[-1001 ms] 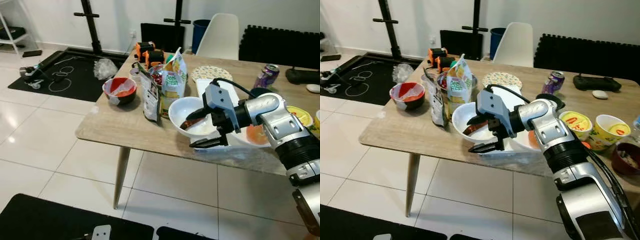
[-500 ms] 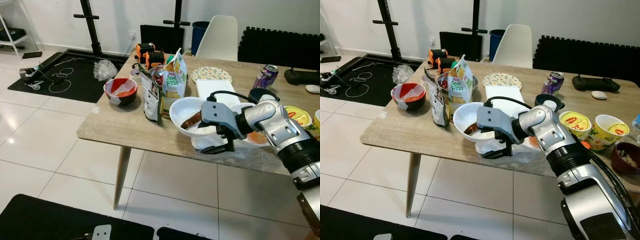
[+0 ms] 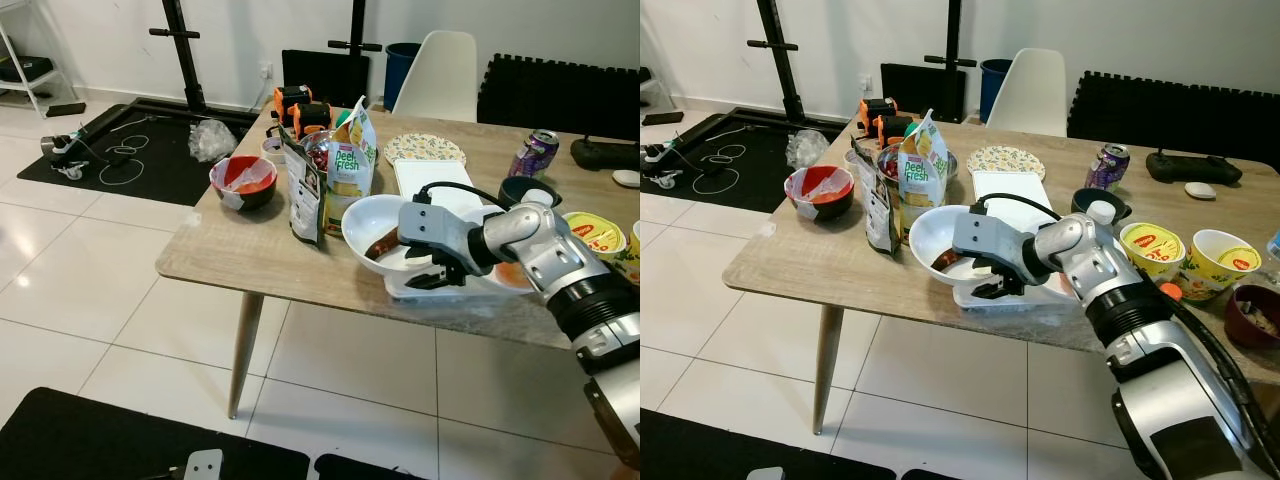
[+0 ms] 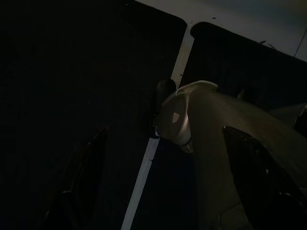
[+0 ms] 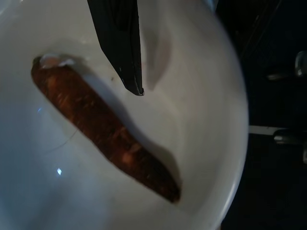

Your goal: Restocking fridge

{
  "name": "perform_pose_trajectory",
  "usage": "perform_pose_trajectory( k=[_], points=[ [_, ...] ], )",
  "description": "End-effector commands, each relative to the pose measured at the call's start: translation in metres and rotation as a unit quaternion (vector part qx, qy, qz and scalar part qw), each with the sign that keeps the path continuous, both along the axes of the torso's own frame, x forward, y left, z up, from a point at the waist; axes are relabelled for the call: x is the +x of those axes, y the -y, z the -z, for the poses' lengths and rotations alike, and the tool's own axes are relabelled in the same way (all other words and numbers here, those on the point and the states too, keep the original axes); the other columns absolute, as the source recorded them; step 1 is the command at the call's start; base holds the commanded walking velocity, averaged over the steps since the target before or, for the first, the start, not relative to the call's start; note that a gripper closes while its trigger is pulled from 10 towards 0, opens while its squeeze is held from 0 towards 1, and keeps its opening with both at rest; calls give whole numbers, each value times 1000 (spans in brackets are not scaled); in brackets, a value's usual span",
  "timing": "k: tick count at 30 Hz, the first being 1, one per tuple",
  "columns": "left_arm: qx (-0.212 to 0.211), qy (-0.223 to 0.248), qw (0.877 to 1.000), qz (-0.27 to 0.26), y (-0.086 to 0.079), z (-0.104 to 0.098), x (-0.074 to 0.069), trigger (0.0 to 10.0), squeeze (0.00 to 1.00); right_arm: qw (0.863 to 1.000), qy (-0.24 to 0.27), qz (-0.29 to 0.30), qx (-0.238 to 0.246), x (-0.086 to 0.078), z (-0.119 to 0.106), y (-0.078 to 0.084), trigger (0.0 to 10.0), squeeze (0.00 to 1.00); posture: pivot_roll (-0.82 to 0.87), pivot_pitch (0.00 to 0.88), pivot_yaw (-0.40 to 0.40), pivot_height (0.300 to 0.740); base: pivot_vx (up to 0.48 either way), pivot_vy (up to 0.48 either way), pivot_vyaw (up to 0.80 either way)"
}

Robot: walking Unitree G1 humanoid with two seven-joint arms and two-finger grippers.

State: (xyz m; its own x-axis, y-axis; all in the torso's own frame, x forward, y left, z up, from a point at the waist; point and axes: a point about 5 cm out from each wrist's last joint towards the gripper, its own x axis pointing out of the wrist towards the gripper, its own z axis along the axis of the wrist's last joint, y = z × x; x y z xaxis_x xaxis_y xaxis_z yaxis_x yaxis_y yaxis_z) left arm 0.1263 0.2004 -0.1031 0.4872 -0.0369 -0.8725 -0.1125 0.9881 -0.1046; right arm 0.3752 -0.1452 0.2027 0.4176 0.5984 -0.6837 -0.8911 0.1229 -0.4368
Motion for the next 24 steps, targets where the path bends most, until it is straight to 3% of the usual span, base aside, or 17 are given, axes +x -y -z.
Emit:
perform_pose_trajectory(
  k=[1,6,7,8,9,24],
  points=[
    [-8,-12,1000,3,7,3,-7,10000,0,1000,14,2,-5,3,-4,0,10000,0,3,71,-77,740,0,0,0],
    [-8,-12,1000,2,7,3,-7,10000,0,1000,22,8,-12,5,-1,-3,10000,0,3,72,-78,740,0,0,0],
    [-8,-12,1000,2,7,3,-7,10000,0,1000,20,8,-13,5,0,-3,5490,0,5,71,-79,740,0,0,0],
    [-8,-12,1000,2,7,3,-7,10000,0,1000,20,8,-13,5,0,-3,3647,0,5,71,-79,740,0,0,0],
    [-8,-12,1000,2,7,3,-7,10000,0,1000,21,9,-14,6,-1,-3,0,0,5,72,-78,740,0,0,0],
    [-9,-11,1000,2,8,3,-6,10000,0,999,41,-1,-7,8,-7,-1,0,0,1,66,-79,740,0,0,0]
  ],
)
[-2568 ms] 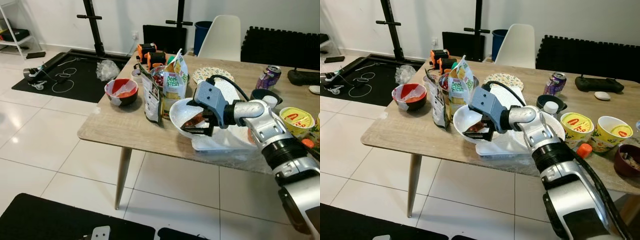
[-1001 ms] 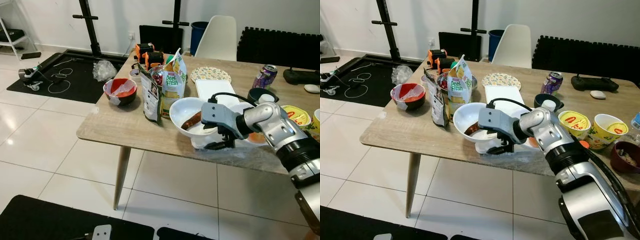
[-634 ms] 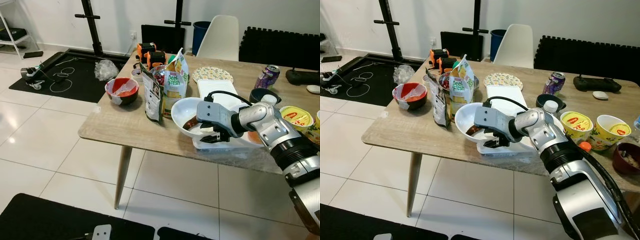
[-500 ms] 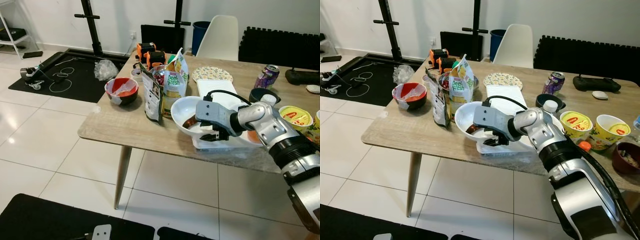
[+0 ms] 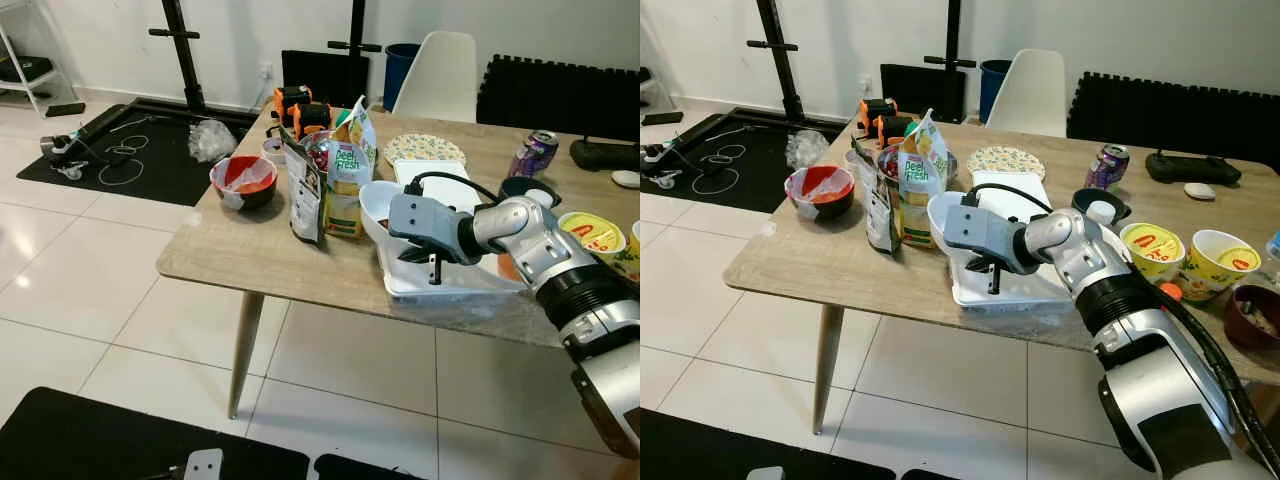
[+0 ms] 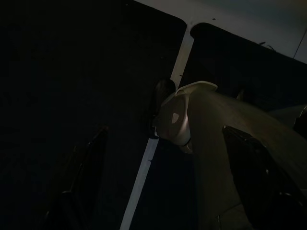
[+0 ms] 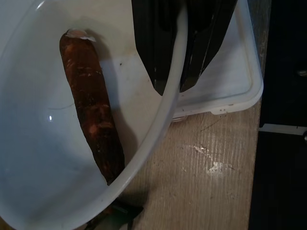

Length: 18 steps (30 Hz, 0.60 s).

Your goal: Restocking fridge

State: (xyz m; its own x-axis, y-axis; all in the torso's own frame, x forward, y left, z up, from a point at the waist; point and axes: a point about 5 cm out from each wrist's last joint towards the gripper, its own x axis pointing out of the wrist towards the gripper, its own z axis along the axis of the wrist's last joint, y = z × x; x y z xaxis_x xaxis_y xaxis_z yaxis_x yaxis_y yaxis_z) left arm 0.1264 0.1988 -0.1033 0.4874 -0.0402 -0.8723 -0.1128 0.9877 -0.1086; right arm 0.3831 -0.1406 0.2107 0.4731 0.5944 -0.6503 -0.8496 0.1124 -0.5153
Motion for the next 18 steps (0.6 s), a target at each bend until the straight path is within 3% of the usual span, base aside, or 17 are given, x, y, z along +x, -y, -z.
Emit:
perform_pose_trajectory(
  k=[1,8,18],
  points=[
    [-7,-11,1000,3,6,3,-6,10000,0,1000,-2,1,0,0,0,3,0,0,1,66,-79,740,0,0,0],
    [-5,-10,1000,5,6,2,-4,10000,0,999,21,-37,-2,-3,-6,0,0,0,0,60,-77,740,0,0,0],
    [-5,-7,1000,8,6,2,-2,10000,0,989,108,-101,-7,-6,-35,-10,0,0,-4,52,-75,740,0,0,0]
  ],
)
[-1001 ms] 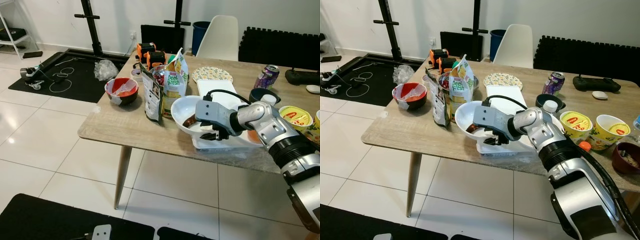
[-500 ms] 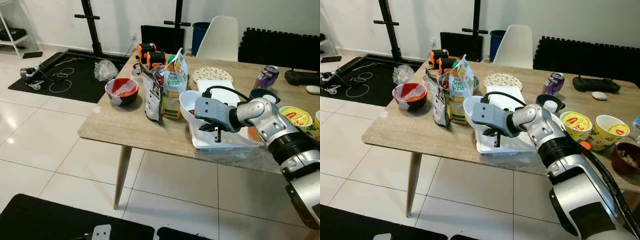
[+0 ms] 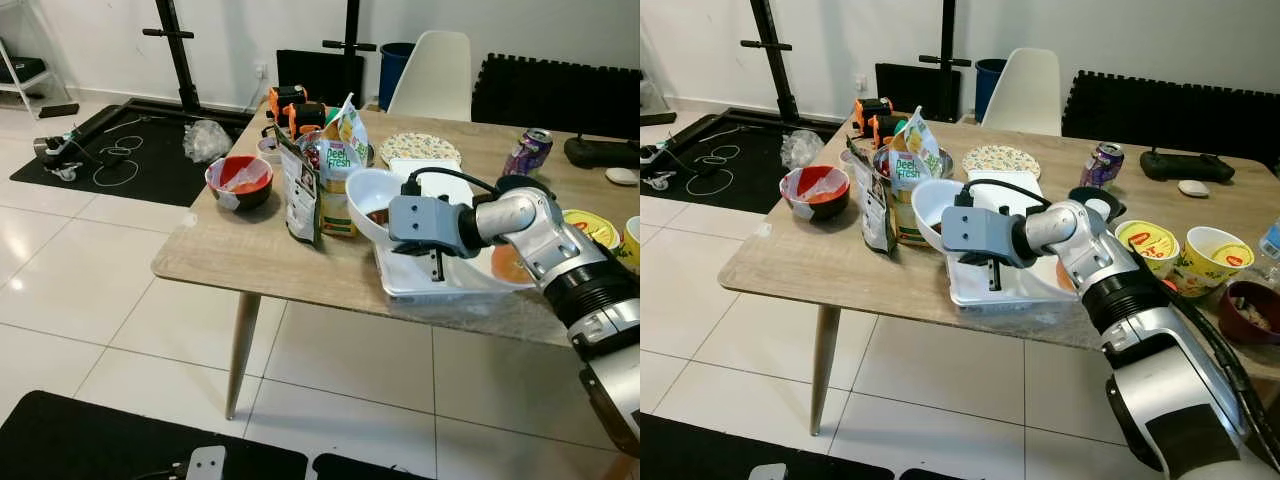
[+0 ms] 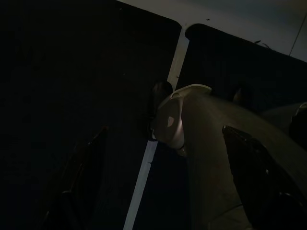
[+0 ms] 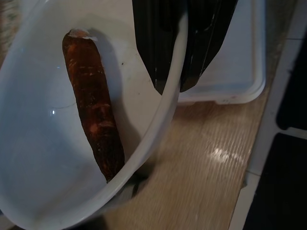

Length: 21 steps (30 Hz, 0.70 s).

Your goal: Restocking fridge

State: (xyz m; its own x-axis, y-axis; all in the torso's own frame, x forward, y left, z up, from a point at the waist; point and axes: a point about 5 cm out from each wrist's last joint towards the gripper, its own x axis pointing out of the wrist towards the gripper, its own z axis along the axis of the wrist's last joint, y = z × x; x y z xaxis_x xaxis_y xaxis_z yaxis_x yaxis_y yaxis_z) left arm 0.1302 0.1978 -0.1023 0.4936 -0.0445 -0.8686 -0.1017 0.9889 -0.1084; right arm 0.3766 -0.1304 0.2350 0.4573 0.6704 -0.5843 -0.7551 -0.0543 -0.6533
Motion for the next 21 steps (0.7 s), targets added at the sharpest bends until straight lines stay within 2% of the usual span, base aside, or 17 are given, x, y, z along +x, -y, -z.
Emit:
perform_pose_trajectory(
  k=[1,5,13,16,20,21],
  points=[
    [-5,-11,1000,3,6,3,-5,10000,0,999,33,-11,9,0,-17,-1,0,0,-5,52,-75,740,0,0,0],
    [-7,-10,1000,3,7,3,-4,10000,0,997,66,-31,-7,-3,-35,0,0,0,-4,53,-77,740,0,0,0],
    [-8,-11,1000,3,9,3,-4,10000,0,996,75,-44,-24,-12,-55,11,0,0,-6,49,-75,740,0,0,0],
    [-10,-10,1000,3,10,3,-3,10000,0,995,71,-64,-13,-21,-67,14,0,0,-9,44,-73,740,0,0,0],
    [-10,-7,1000,3,10,2,-1,10000,0,991,49,-123,12,-41,-77,11,0,0,-7,39,-73,740,0,0,0],
    [-9,-7,1000,3,10,2,0,10000,0,989,45,-140,14,-48,-79,10,9686,0,-7,39,-73,740,0,0,0]
  ],
)
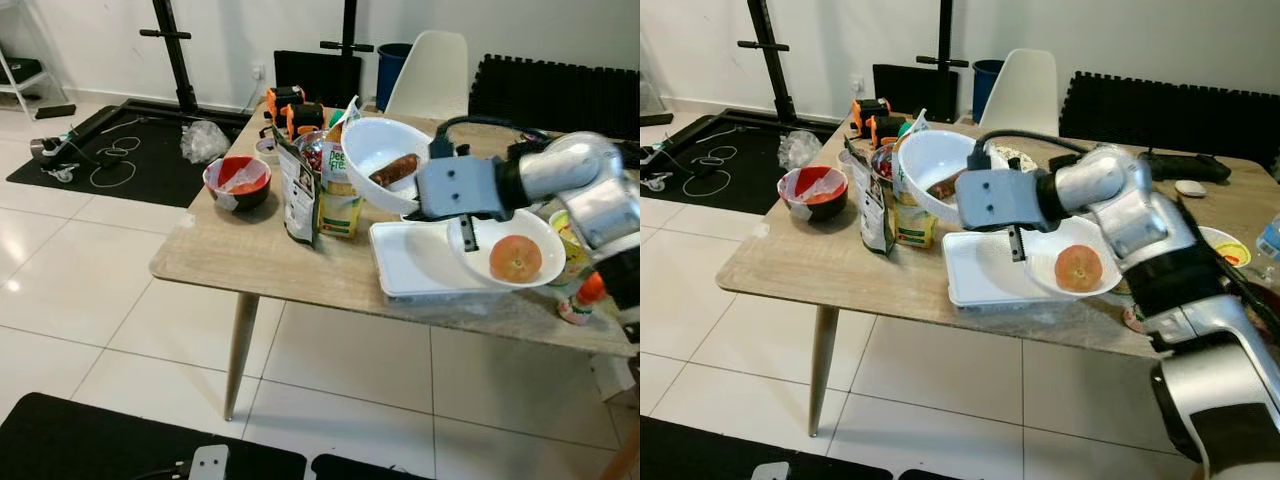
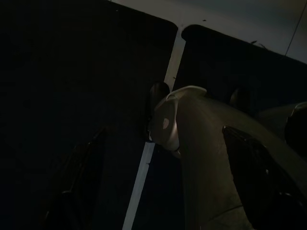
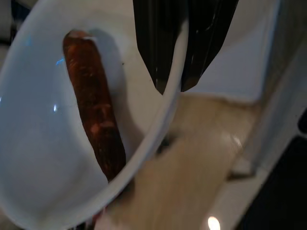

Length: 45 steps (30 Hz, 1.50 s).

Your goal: Restocking fridge

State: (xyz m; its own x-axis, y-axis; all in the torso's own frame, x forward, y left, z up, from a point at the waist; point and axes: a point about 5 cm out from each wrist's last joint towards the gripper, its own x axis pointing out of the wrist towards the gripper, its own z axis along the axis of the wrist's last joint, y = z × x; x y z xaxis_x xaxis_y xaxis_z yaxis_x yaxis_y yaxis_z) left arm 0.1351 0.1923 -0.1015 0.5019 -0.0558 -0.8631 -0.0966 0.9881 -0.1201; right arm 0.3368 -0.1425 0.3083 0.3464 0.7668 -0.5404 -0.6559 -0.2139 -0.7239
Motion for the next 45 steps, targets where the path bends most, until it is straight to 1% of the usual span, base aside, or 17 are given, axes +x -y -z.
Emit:
perform_pose_trajectory(
  k=[1,2,4,5,6,9,13,14,15,17,19,23,27,31,45],
  points=[
    [-2,-12,1000,1,4,2,-5,10000,0,999,-7,-35,9,-12,-6,-2,10000,0,-7,39,-73,740,0,0,0],
    [2,-13,1000,2,4,2,-4,10000,0,998,-19,-53,3,-19,-5,-2,10000,0,-10,36,-73,740,0,0,0],
    [2,-13,1000,2,4,2,-4,10000,0,998,-19,-53,3,-19,-5,-2,10000,0,-10,36,-73,740,0,0,0],
    [6,-15,1000,4,4,2,-4,10000,0,996,-40,-80,-11,-32,-1,-3,10000,0,-14,34,-71,740,0,0,0],
    [7,-15,1000,4,4,2,-4,10000,0,995,-47,-88,-16,-36,1,-3,10000,0,-14,34,-71,740,0,0,0],
    [8,-16,1000,5,4,2,-4,10000,0,993,-58,-95,-26,-42,4,-2,10000,0,-16,33,-70,740,0,0,0],
    [10,-23,1000,9,5,3,-4,10000,0,990,-86,-93,-56,-53,17,4,10000,0,-16,29,-68,740,0,0,0],
    [10,-23,1000,9,5,3,-4,10000,0,990,-86,-93,-56,-53,17,4,10000,0,-16,29,-68,740,0,0,0],
    [10,-24,1000,9,5,3,-4,10000,0,989,-98,-87,-65,-56,23,7,10000,0,-16,28,-68,740,0,0,0],
    [10,-24,1000,9,5,3,-4,10000,0,989,-103,-84,-68,-57,25,8,10000,0,-16,27,-68,740,0,0,0],
    [11,-25,1000,9,5,3,-3,10000,0,987,-117,-74,-80,-60,33,11,10000,0,-18,26,-67,740,0,0,0],
    [11,-25,1000,9,4,3,-3,10000,0,986,-123,-69,-84,-62,35,12,10000,0,-18,26,-67,740,0,0,0],
    [11,-26,1000,10,5,3,-3,10000,0,984,-141,-41,-100,-62,53,20,10000,0,-20,24,-63,740,0,0,0],
    [12,-26,1000,11,4,3,-2,10000,0,984,-144,-33,-96,-63,56,21,10000,0,-19,27,-62,740,0,0,0],
    [14,-28,999,15,3,2,-2,10000,0,987,-146,-22,-70,-67,64,17,10000,0,-14,17,-57,740,-269,0,0]
  ],
)
